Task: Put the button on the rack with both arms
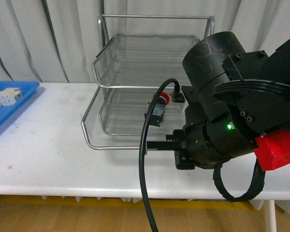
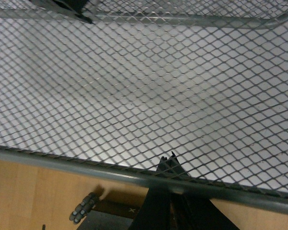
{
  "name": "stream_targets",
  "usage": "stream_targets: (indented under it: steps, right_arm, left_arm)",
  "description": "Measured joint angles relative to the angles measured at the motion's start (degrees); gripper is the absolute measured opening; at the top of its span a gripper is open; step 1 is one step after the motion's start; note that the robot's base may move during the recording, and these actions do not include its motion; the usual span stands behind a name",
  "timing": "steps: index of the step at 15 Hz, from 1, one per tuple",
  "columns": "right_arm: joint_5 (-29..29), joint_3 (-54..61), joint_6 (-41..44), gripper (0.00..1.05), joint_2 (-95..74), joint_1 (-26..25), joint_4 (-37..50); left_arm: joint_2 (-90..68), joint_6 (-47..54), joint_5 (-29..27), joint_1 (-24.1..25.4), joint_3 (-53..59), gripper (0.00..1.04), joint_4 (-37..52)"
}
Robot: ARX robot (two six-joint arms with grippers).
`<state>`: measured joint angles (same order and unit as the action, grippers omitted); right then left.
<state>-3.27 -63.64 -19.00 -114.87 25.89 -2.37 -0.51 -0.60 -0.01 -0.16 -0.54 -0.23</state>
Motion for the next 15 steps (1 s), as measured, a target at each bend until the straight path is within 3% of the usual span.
stream_targets:
  steps: [15]
  right_arm:
    - [1.2, -4.8, 1.7, 0.02, -4.8, -2.3, -1.1]
  left_arm:
    - [0.0, 0.0, 0.0, 0.0, 0.0, 0.98, 0.0]
